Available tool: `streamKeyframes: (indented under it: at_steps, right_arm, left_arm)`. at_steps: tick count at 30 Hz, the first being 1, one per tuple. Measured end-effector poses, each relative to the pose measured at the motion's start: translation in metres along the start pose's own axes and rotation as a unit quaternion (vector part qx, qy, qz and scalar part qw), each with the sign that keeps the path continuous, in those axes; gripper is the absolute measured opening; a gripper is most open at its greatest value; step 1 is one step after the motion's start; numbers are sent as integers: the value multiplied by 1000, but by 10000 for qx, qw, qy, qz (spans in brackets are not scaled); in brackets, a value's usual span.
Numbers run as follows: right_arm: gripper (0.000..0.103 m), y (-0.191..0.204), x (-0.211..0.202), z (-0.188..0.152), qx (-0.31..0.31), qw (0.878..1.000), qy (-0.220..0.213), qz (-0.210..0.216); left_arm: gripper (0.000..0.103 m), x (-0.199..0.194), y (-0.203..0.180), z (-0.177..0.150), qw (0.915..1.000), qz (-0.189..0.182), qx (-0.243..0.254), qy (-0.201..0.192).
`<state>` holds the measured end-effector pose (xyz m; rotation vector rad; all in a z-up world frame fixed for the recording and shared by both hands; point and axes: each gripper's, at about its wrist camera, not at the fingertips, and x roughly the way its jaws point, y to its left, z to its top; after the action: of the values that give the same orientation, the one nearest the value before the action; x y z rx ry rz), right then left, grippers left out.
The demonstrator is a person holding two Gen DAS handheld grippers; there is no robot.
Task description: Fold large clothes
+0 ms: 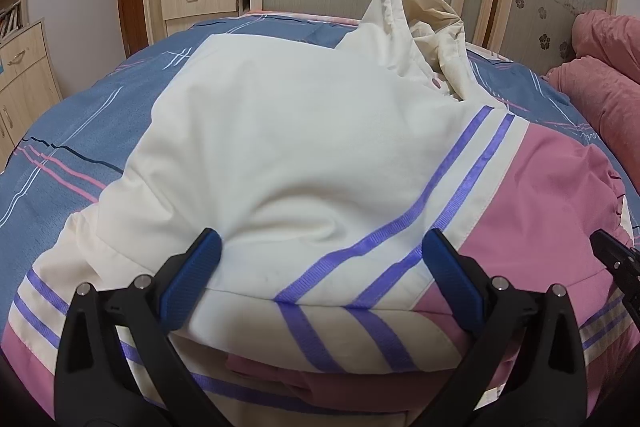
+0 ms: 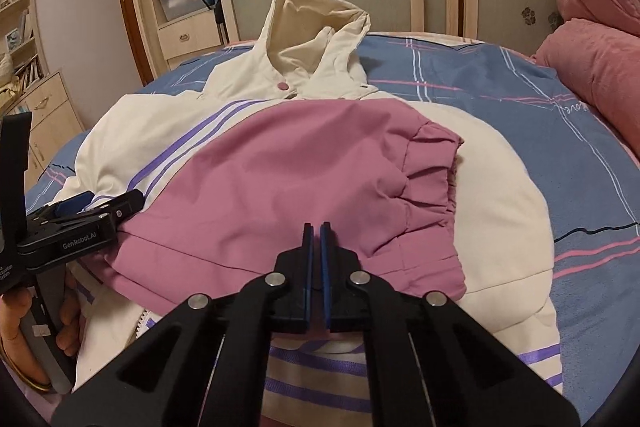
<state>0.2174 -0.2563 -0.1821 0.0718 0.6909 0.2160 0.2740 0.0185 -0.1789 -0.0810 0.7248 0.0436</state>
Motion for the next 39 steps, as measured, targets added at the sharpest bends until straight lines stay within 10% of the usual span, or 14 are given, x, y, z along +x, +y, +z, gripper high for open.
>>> streamKeyframes:
  at_steps: [5,7,9,26,34,39]
  right_arm:
    - [19,7,-4,0,-160,9991,-59,-380]
    - [79,6,-14,2,-130,9982,-321,-499]
    - [95,5,-28,3,-97,9947,-730,-716]
    - [89,-22,3,4,565,9982,22,-194]
    - [45,-27,0,4,665,9975,-69,-247]
    - [39,-13,-8,5,281,9989,-254,-262]
  left_arm:
    - [101,-1,1,-1,10000,-31,-30,-23]
    - [101,-1,1,-1,10000,-18,-24,-21]
    - [101,-1,2,-1,10000,-9,-24,-19]
    - [101,-2,2,-1,10000,-16,-26,-30]
    - [101,-3,3,-1,9999,-51,-75,-42]
    - [101,-2,3,0,9999,-60,-88,-47]
